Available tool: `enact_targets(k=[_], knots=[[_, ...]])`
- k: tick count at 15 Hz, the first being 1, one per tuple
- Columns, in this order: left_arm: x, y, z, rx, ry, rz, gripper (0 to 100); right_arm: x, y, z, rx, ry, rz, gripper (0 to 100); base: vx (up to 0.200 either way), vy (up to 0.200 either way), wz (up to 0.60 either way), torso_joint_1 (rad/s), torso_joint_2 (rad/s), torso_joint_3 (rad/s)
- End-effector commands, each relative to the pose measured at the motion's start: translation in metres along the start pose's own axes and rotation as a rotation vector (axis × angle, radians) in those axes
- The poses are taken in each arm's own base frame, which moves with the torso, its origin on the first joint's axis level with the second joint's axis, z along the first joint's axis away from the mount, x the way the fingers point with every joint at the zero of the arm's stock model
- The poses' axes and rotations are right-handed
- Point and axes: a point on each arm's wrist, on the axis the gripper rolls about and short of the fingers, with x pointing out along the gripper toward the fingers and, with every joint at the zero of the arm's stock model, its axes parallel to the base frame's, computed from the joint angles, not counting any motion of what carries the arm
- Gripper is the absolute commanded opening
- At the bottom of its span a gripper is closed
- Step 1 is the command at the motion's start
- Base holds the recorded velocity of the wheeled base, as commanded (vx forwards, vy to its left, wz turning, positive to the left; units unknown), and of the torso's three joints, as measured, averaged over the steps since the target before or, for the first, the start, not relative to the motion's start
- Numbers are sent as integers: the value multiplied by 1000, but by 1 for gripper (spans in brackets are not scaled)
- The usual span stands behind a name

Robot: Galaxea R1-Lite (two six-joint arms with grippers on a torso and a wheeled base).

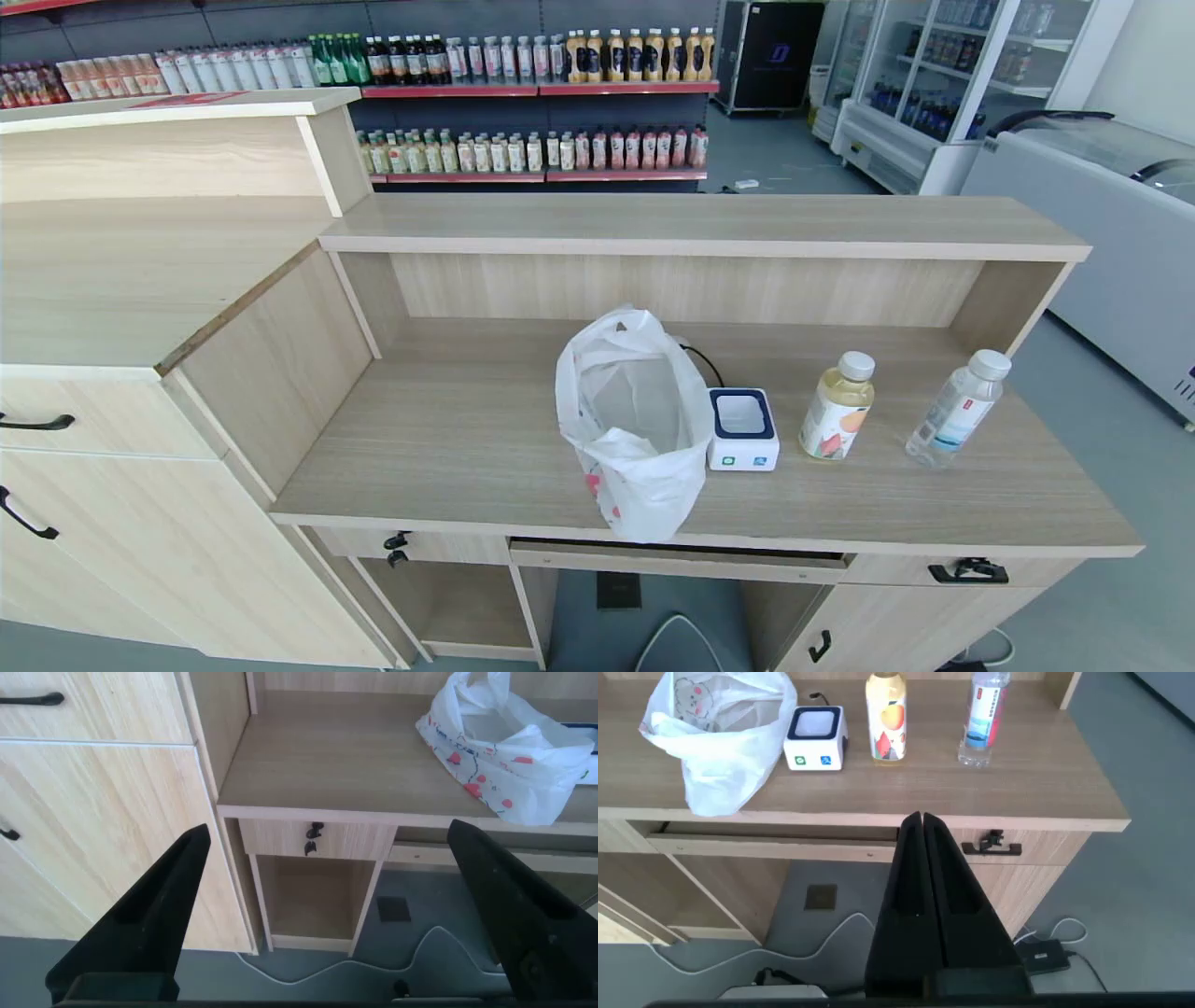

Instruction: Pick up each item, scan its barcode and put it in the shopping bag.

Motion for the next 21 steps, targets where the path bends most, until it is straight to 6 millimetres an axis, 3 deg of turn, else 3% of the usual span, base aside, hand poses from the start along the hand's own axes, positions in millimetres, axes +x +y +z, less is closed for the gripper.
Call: enact_targets(k=[1, 3, 4, 5, 6, 8, 11, 12, 15, 18, 19, 21], knots=[[0, 0, 0, 0, 0, 0, 100, 0, 0, 0, -8, -2, 0, 0, 0, 0, 0, 0, 0, 0], [0, 0, 0, 1, 0, 0, 100, 0, 0, 0, -5, -4, 0, 0, 0, 0, 0, 0, 0, 0], [0, 0, 0, 0, 0, 0, 100, -2, 0, 13, 1, -58, 7, 0, 0, 0, 0, 0, 0, 0], [0, 0, 0, 0, 0, 1, 100, 19, -3, 99, 75, -55, 107, 0, 0, 0, 0, 0, 0, 0], [0, 0, 0, 0, 0, 1, 100, 29, -5, 156, 75, -152, 111, 0, 0, 0, 0, 0, 0, 0], [0, 0, 0, 0, 0, 1, 100, 58, -6, 206, 67, -104, 86, 0, 0, 0, 0, 0, 0, 0], [0, 0, 0, 0, 0, 1, 100, 95, -7, 191, 16, 48, 60, 0, 0, 0, 0, 0, 0, 0], [0, 0, 0, 0, 0, 1, 100, 112, -7, 181, 20, 76, 55, 100, 0, 0, 0, 0, 0, 0], [0, 0, 0, 0, 0, 1, 100, 163, -29, 137, 69, 272, -102, 100, 0, 0, 0, 0, 0, 0], [0, 0, 0, 0, 0, 1, 100, 207, -39, 97, 113, 354, -123, 100, 0, 0, 0, 0, 0, 0], [0, 0, 0, 0, 0, 1, 100, 229, -43, 74, 101, 378, -122, 100, 0, 0, 0, 0, 0, 0], [0, 0, 0, 0, 0, 1, 100, 249, -46, 44, 97, 454, -119, 100, 0, 0, 0, 0, 0, 0]])
